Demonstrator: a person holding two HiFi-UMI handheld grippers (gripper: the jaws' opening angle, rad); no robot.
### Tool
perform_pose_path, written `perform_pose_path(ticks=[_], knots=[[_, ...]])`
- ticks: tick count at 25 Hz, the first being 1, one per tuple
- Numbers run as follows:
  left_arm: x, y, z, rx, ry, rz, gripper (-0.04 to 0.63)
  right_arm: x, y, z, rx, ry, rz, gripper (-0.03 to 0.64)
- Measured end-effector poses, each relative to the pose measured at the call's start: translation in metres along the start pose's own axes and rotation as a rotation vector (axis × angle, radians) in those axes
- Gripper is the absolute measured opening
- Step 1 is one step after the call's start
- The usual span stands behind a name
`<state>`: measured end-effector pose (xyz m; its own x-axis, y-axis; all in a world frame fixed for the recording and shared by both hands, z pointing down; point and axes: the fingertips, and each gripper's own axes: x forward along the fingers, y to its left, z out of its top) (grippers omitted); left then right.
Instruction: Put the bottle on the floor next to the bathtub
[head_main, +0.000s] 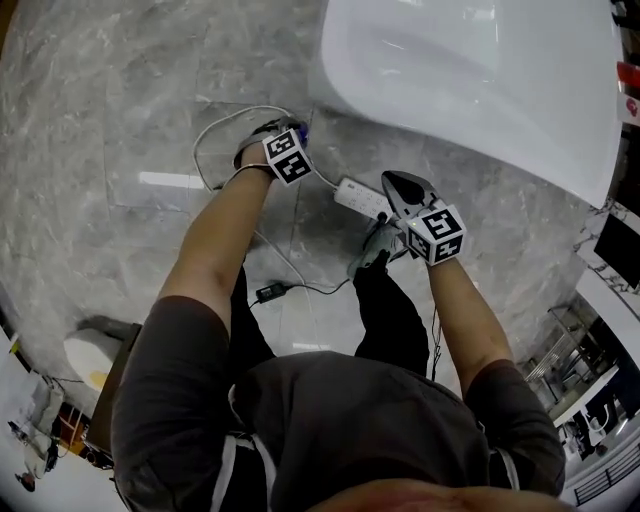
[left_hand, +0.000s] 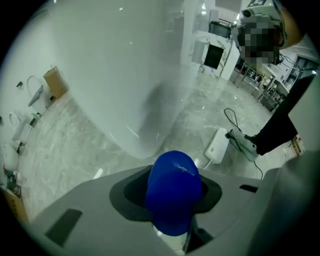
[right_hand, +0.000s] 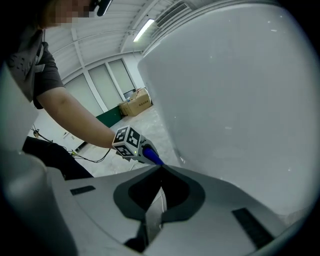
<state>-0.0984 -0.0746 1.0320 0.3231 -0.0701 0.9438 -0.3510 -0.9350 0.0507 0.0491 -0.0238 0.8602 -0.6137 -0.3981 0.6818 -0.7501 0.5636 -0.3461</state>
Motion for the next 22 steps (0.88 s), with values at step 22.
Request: perform_pose_path(ticks=[22], knots=[[0.122,0.003,-0.019,0.1,0.133,0.015,0.141,0.029,-0.038,-0.042,-0.002,0.033,0.011,-0.008]])
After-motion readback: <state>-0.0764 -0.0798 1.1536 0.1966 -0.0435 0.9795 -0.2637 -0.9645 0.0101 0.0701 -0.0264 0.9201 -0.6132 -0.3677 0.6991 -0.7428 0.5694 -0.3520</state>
